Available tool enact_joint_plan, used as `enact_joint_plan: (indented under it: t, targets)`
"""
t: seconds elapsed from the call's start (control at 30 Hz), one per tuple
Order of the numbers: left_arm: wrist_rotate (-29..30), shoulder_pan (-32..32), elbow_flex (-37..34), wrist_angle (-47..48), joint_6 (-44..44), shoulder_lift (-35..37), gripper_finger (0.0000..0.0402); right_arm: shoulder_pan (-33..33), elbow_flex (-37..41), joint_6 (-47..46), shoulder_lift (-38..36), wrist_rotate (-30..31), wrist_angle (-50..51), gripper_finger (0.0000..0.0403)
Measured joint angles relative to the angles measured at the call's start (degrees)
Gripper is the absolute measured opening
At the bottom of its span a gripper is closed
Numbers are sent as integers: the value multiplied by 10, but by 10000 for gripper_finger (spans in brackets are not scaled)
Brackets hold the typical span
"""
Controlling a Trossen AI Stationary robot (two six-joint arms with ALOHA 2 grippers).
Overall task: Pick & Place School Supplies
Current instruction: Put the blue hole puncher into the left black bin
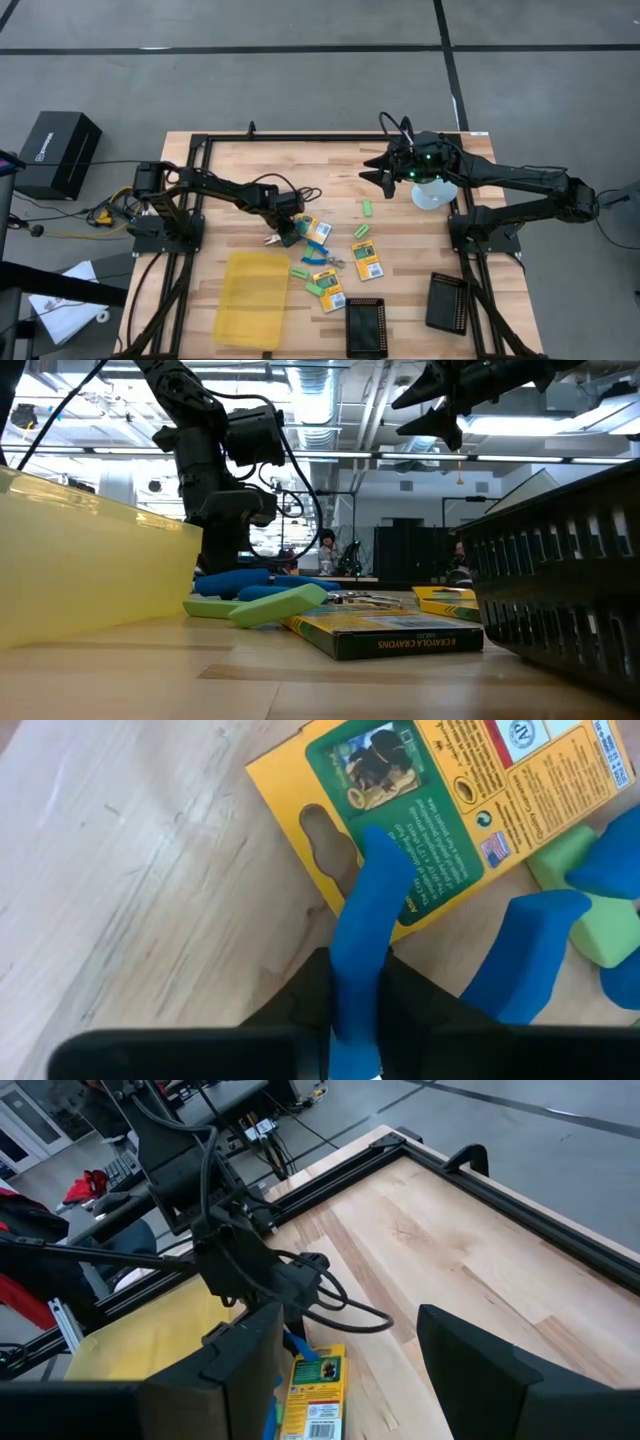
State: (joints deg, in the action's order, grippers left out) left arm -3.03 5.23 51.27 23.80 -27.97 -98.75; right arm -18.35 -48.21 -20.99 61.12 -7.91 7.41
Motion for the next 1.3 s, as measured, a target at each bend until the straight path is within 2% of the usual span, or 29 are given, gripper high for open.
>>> enact_joint_plan:
  t: [0.2,0.53,0.67,0.87,1.3]
  targets:
    - [-16,0,5,-12,-9,23,37,-1,0,0,0,0,-2,224]
    - [12,9,7,-36,-49,177,37,-5,0,0,0,-1,-31,224]
    - [11,3,7,-73,-10,207,37,-13,0,0,0,-1,-52,224]
    - [-45,-27,17,-215,80,184,37,-32,0,0,0,-2,-63,224]
    - [-212,-27,181,-226,306,17,37,-70,0,-30,0,-11,-66,224]
